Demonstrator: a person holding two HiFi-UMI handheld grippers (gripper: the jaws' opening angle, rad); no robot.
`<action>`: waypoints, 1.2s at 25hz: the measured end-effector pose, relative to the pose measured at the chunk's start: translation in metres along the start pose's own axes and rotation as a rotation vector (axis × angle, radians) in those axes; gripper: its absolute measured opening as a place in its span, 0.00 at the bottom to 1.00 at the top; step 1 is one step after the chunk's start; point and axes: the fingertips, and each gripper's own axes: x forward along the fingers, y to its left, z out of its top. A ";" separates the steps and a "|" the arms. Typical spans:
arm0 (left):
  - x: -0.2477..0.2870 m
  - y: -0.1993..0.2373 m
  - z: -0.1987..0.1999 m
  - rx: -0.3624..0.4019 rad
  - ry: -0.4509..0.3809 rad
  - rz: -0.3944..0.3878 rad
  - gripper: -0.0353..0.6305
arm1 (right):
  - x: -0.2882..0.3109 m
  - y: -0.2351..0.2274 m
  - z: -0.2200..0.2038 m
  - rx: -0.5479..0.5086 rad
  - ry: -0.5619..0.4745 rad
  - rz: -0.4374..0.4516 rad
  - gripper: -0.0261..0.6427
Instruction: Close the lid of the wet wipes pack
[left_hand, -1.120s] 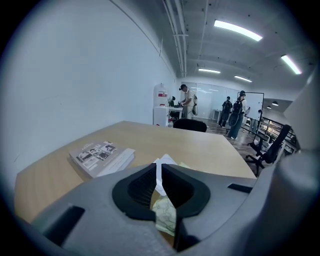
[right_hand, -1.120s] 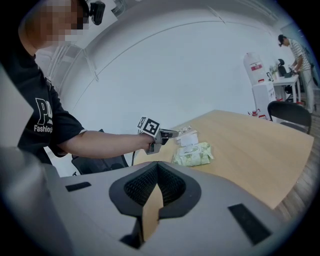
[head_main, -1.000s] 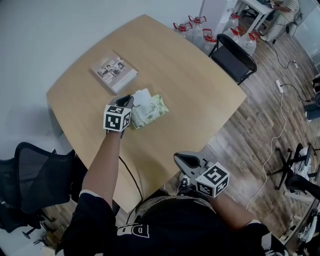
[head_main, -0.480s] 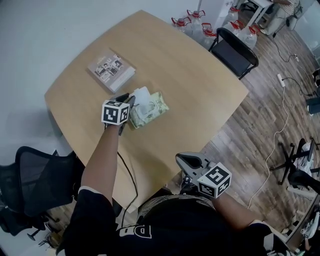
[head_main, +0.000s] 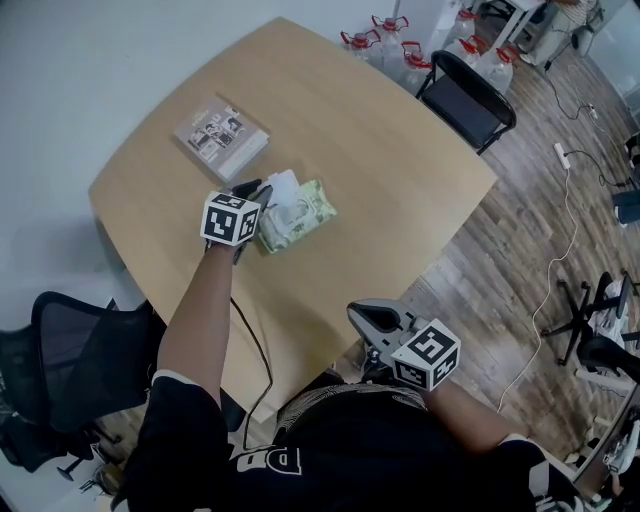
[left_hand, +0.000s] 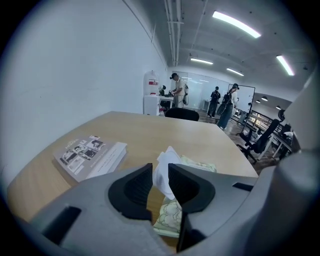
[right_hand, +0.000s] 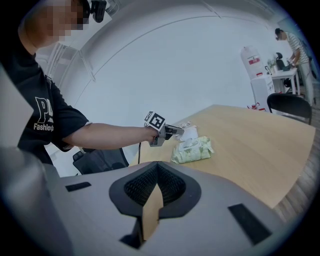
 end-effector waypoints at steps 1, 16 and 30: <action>-0.001 -0.001 0.001 0.020 0.005 -0.001 0.21 | 0.000 0.000 0.001 0.000 -0.001 0.000 0.04; -0.015 -0.037 0.009 0.311 0.099 -0.038 0.13 | -0.007 0.005 0.006 -0.015 -0.014 0.021 0.04; -0.009 -0.076 0.016 0.390 0.094 -0.072 0.13 | -0.014 0.005 0.005 -0.011 -0.033 0.025 0.04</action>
